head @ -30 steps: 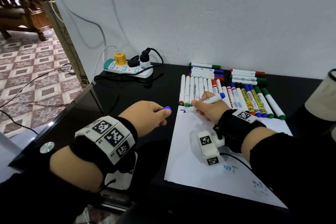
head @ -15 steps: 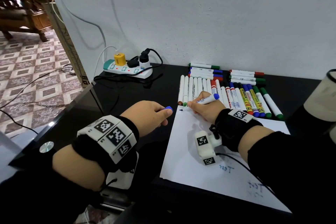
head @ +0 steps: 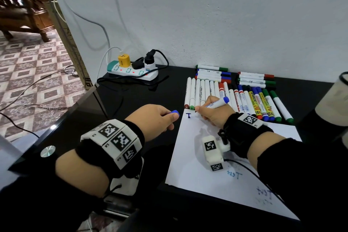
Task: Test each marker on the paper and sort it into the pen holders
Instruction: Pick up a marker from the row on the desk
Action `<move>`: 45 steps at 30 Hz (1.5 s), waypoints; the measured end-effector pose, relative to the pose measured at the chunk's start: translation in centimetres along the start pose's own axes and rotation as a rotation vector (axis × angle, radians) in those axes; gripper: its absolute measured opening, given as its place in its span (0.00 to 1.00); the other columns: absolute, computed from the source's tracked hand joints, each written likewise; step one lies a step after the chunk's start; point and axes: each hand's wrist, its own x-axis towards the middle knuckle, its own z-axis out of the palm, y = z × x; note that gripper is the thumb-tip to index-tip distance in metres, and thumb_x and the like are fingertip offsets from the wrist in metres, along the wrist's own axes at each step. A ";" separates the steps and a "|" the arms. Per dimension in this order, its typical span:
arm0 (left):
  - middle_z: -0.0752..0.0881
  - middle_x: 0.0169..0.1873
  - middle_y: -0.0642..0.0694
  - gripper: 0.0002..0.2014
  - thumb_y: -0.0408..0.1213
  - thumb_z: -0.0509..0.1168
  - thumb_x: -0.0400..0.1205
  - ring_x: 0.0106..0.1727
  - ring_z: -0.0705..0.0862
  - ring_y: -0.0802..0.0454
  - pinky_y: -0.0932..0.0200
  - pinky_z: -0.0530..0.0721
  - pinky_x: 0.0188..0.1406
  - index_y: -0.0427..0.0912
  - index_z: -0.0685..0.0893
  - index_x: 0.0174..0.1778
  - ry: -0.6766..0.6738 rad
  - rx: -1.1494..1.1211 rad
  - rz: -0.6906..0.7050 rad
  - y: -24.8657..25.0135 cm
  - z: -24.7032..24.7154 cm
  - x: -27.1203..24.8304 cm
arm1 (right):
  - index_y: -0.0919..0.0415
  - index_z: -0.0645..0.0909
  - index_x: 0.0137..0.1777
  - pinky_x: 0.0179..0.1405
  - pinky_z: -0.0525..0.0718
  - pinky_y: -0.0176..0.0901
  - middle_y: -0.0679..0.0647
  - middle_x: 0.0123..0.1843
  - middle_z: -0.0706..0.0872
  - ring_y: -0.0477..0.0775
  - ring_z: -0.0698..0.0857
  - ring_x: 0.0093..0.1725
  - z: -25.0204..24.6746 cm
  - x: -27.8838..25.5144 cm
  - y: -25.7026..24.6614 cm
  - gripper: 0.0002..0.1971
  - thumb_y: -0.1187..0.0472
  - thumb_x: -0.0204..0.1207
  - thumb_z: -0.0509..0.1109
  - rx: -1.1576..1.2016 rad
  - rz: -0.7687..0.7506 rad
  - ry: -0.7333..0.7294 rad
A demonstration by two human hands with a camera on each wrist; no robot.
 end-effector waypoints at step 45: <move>0.89 0.44 0.53 0.14 0.53 0.56 0.84 0.47 0.86 0.56 0.59 0.80 0.53 0.52 0.84 0.45 -0.002 0.009 0.002 -0.8 0.1 -0.1 | 0.54 0.72 0.39 0.34 0.74 0.39 0.47 0.30 0.83 0.45 0.76 0.29 -0.5 -1.7 0.6 0.12 0.51 0.77 0.71 0.030 0.000 0.031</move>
